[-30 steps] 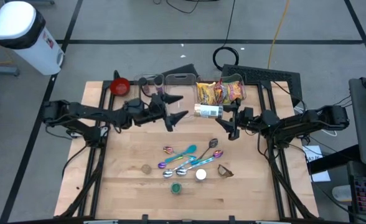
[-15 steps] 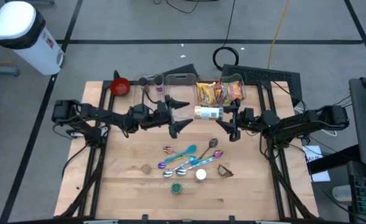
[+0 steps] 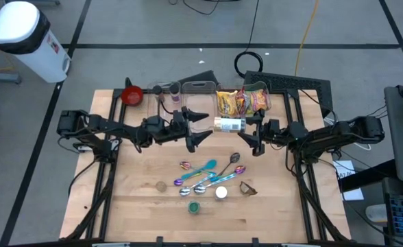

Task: Pick & Place Food Item
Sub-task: Put the gold seasoning bottle into the left transparent bin

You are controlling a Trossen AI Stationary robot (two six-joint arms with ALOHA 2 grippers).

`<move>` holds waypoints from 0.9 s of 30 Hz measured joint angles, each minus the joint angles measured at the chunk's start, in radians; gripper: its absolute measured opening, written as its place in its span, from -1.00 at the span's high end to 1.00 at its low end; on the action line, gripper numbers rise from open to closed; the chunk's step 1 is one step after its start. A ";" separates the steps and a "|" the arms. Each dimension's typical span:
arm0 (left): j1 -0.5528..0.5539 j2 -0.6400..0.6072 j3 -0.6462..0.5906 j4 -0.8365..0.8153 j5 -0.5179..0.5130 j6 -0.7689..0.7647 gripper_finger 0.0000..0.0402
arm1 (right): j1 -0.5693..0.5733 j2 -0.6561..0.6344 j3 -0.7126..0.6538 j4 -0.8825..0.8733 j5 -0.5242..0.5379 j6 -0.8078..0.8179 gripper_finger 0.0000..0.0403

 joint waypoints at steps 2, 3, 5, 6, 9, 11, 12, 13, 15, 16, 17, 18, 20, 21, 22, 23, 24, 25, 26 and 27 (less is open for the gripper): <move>0.000 0.000 0.000 -0.001 0.000 0.004 -0.86 | 0.000 0.000 0.000 -0.003 -0.008 -0.005 -0.27; 0.000 0.000 0.000 -0.001 0.000 0.013 -0.86 | 0.000 0.000 0.000 -0.003 -0.015 -0.005 -0.27; 0.000 0.000 0.000 -0.001 0.000 0.035 -0.86 | 0.000 0.000 0.000 0.000 -0.017 -0.003 -0.27; 0.000 0.000 0.000 -0.001 0.000 0.045 -0.86 | 0.001 0.000 0.000 0.001 -0.018 0.000 -0.27; 0.000 0.002 0.000 0.001 0.000 0.074 -0.86 | 0.002 0.000 0.000 0.000 -0.018 0.000 -0.27; 0.000 0.007 0.000 0.003 0.000 0.085 -0.86 | 0.002 0.000 0.000 0.001 -0.018 0.002 -0.27; 0.000 0.007 0.000 0.002 -0.001 0.091 -0.86 | 0.002 0.000 0.000 0.001 -0.018 0.003 -0.27; 0.000 0.012 0.000 0.005 -0.001 0.099 -0.86 | 0.002 0.000 0.002 -0.001 -0.019 0.004 -0.27; 0.000 0.025 0.005 0.011 0.000 0.105 -0.86 | 0.002 0.001 0.012 -0.011 -0.038 0.010 -0.27; -0.003 0.031 0.011 0.007 0.003 0.105 -0.86 | 0.002 0.001 0.017 -0.017 -0.048 0.011 -0.27; -0.005 0.039 0.018 0.006 0.003 0.108 -0.86 | 0.004 0.003 0.023 -0.022 -0.058 0.011 -0.27; -0.007 0.051 0.034 0.008 0.008 0.118 -0.86 | 0.008 0.009 0.032 -0.024 -0.061 0.011 -0.27; -0.012 0.073 0.055 0.005 0.029 0.143 -0.86 | 0.013 0.015 0.034 -0.027 -0.068 0.011 -0.27; -0.015 0.087 0.069 0.004 0.044 0.155 -0.86 | 0.014 0.022 0.036 -0.028 -0.070 0.011 -0.27; -0.018 0.100 0.083 0.003 0.060 0.168 -0.86 | 0.015 0.030 0.039 -0.031 -0.074 0.012 -0.27; -0.021 0.111 0.094 0.002 0.069 0.184 -0.86 | 0.016 0.033 0.039 -0.035 -0.078 0.014 -0.27; -0.025 0.120 0.107 0.002 0.073 0.200 -0.86 | 0.016 0.038 0.039 -0.034 -0.089 0.021 -0.27; -0.027 0.127 0.116 0.002 0.075 0.218 -0.86 | 0.015 0.043 0.039 -0.028 -0.099 0.030 -0.27; -0.031 0.130 0.121 0.001 0.075 0.234 -0.86 | 0.015 0.043 0.039 -0.028 -0.104 0.037 -0.27; -0.033 0.133 0.130 0.001 0.075 0.251 -0.86 | 0.015 0.044 0.039 -0.028 -0.113 0.043 -0.27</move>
